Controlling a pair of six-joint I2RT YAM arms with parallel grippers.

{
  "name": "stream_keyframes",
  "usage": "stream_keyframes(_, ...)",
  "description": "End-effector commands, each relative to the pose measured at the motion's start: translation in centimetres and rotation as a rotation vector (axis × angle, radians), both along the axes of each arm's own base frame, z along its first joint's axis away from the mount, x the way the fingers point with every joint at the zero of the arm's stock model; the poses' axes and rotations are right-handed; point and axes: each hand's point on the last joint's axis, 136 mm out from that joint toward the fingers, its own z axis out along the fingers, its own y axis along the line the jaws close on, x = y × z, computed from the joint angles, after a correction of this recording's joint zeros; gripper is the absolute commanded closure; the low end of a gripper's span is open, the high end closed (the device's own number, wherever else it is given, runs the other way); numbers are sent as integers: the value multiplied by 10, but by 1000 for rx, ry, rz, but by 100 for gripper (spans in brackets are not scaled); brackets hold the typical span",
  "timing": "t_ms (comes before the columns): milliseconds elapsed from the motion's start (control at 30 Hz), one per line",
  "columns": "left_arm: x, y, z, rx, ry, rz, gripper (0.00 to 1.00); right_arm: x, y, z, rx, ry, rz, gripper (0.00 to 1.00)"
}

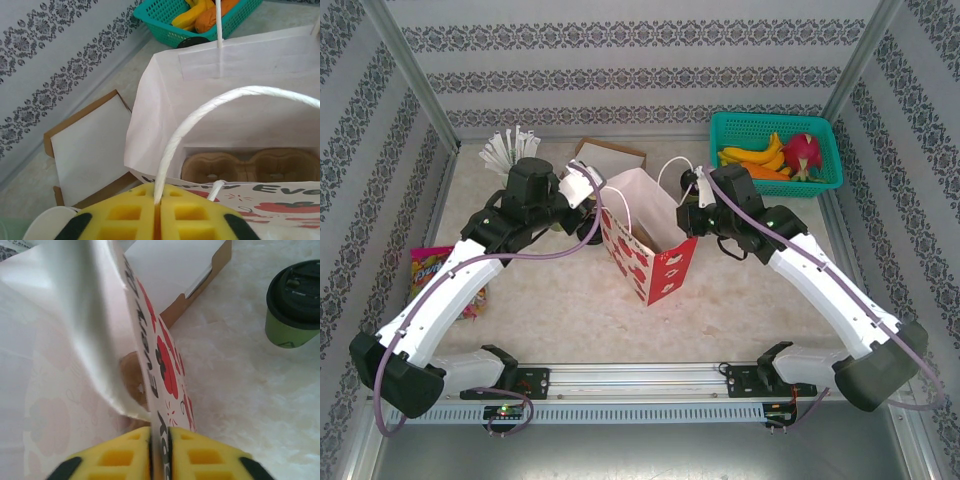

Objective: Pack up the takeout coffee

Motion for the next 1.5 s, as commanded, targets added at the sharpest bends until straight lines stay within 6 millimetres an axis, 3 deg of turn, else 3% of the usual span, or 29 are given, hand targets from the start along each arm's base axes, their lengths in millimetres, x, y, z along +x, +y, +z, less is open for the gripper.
stream_keyframes(0,-9,-10,27,-79,-26,-80,75,-3,9,12,31,-14,37,72)
stream_keyframes(133,-28,-24,31,-152,29,-176,60,-17,5,24,12,-34,107,46)
stream_keyframes(267,-36,-28,34,-189,24,-210,49,-33,-2,41,23,-67,175,29)
stream_keyframes(500,-53,-34,59,-309,-47,-276,18,-56,-19,85,100,-199,223,12)
stream_keyframes(533,-54,-34,63,-328,-61,-271,12,-57,-24,90,100,-219,210,5)
stream_keyframes(600,-52,-31,71,-362,-87,-246,0,-53,-39,96,84,-255,144,2)
stream_keyframes(667,-48,-27,81,-408,-115,-201,0,-41,-61,96,50,-276,25,2)
stream_keyframes(800,-34,-8,108,-569,-164,-34,0,-6,-110,74,32,-234,-260,2)
stream_keyframes(933,-11,31,122,-799,-181,262,0,32,-116,36,97,-125,-336,2)
stream_keyframes(1000,3,62,113,-873,-143,493,0,50,-112,19,80,-89,-331,2)
stream_keyframes(1133,14,112,70,-916,-21,914,0,90,-104,-16,35,-30,-310,2)
stream_keyframes(1233,15,123,51,-877,27,1031,0,117,-102,-42,-6,16,-309,2)
stream_keyframes(1467,21,125,33,-844,80,1116,1,161,-100,-81,-66,76,-323,2)
